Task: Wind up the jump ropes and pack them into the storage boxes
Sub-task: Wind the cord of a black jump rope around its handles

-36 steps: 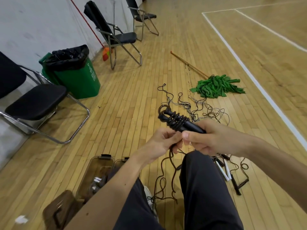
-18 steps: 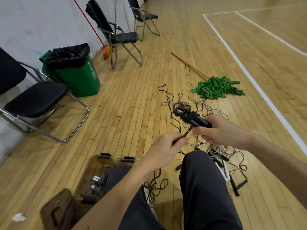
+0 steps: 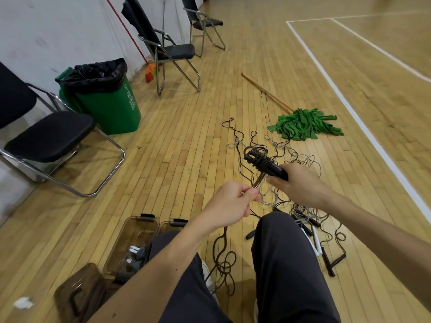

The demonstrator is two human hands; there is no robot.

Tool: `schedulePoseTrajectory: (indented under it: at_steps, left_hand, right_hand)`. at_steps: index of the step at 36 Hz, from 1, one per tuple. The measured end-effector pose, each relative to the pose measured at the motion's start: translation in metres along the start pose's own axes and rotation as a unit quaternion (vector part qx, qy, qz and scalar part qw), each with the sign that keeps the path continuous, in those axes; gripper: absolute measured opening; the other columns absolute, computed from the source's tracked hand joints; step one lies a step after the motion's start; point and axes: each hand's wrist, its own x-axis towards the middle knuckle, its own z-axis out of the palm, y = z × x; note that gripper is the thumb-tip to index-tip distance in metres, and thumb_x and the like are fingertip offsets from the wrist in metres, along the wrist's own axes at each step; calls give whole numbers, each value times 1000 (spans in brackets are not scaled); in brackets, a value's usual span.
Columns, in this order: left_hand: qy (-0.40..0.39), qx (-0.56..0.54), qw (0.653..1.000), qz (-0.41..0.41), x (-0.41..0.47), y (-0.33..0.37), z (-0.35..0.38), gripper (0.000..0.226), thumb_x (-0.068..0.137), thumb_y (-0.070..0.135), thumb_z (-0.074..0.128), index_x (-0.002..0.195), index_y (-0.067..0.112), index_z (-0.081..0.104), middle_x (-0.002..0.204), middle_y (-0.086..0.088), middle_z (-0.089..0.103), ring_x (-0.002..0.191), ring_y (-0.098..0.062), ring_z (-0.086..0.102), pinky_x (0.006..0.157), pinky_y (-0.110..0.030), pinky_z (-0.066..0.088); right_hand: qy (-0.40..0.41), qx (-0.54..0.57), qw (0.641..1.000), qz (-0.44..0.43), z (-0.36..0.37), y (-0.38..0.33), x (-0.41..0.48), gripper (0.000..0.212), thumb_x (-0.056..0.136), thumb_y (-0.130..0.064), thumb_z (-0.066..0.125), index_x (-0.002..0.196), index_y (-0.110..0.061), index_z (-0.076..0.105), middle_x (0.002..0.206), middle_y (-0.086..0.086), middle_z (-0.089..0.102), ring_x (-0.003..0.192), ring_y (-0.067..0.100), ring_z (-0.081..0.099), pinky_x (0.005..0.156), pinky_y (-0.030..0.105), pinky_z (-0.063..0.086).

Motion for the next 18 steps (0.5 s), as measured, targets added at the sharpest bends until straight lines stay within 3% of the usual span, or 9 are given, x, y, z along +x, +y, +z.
schedulePoseTrajectory:
  at_steps: [6,8,10,13,18]
  left_hand:
    - [37,134,990,11,-3,5,-7,23,103,34,52,99,17,67,66,1,61,58,-13,56,69,-44,57]
    - [42,173,984,22,-4,7,-9,24,103,32,53,106,14,69,67,3,60,56,-12,54,56,-39,54]
    - [51,231,971,35,-6,11,-10,23,103,29,54,113,13,68,71,6,58,56,-8,52,50,-25,42]
    - [80,343,933,69,-5,14,-11,23,104,30,52,113,14,66,75,5,55,64,-9,53,59,-25,48]
    - [83,452,876,147,-7,24,-19,30,104,31,52,129,15,57,92,0,60,78,-14,54,74,-30,53]
  right_hand:
    - [-25,-13,998,48,6,9,12,25,102,-31,57,81,-19,52,66,0,53,52,14,47,48,25,32]
    - [-54,-3,996,64,7,14,15,25,102,-32,58,82,-16,55,66,2,53,53,16,46,50,27,34]
    - [-68,-7,995,72,10,17,17,26,101,-32,59,86,-12,58,67,3,53,53,17,46,50,28,35]
    - [-91,7,992,87,11,17,20,22,100,-30,60,90,-11,59,67,2,55,51,16,48,47,26,37]
    - [-228,79,960,143,9,16,21,18,98,-19,62,98,-1,62,59,1,50,41,12,40,38,21,34]
